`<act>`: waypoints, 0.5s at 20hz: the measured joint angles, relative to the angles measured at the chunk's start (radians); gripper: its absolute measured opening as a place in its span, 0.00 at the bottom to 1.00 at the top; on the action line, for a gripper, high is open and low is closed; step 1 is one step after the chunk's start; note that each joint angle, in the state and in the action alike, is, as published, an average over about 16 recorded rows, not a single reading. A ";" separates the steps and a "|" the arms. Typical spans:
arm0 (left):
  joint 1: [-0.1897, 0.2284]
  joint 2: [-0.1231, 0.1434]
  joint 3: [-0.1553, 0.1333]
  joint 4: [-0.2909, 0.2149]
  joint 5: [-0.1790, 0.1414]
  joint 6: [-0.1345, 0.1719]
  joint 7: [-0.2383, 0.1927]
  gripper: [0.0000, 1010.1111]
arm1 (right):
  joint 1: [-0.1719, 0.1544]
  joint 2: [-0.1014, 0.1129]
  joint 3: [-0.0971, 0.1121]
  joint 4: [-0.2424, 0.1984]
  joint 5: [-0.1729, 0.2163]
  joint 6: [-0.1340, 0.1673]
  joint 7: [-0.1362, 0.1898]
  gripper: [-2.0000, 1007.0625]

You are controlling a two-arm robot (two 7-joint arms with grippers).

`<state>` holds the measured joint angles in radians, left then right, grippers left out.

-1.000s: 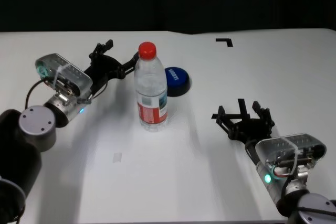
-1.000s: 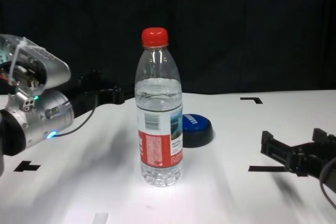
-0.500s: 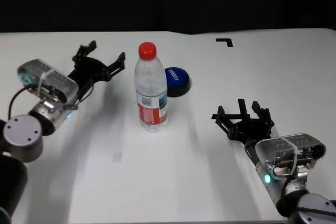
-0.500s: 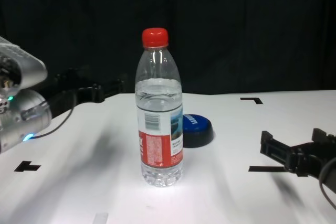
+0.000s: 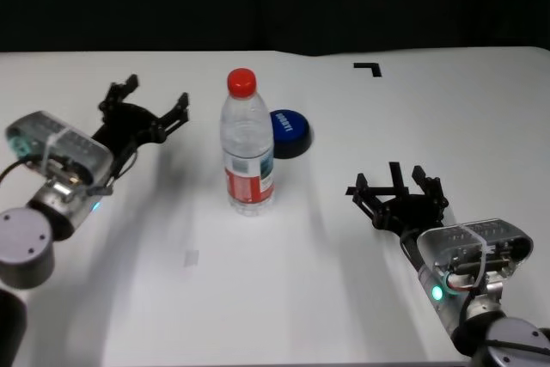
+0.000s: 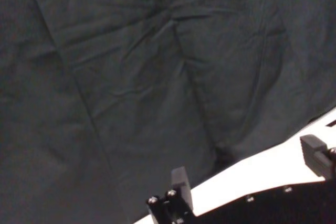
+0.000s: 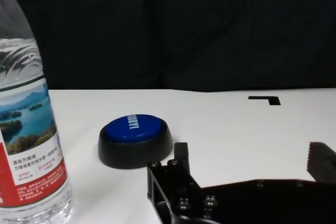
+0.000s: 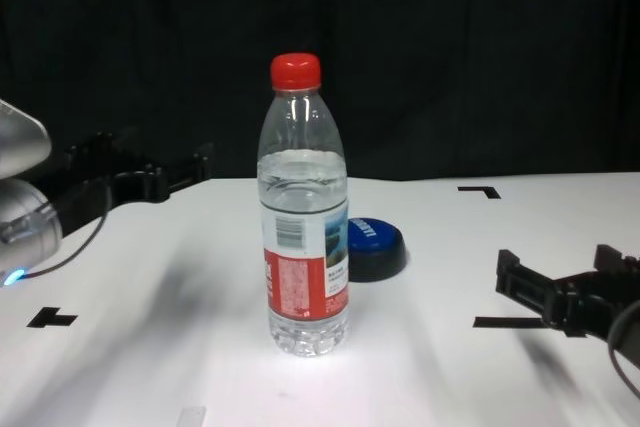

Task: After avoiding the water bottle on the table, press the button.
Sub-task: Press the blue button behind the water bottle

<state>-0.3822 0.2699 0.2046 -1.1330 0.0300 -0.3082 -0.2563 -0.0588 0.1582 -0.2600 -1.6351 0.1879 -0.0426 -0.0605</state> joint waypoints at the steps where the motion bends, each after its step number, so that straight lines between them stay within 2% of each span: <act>1: 0.014 0.002 -0.004 -0.018 0.001 0.007 0.004 0.99 | 0.000 0.000 0.000 0.000 0.000 0.000 0.000 1.00; 10: 0.127 0.013 -0.042 -0.162 0.010 0.056 0.037 0.99 | 0.000 0.000 0.000 0.000 0.000 0.000 0.000 1.00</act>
<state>-0.2548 0.2827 0.1630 -1.2946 0.0401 -0.2518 -0.2197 -0.0587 0.1583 -0.2600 -1.6351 0.1879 -0.0426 -0.0605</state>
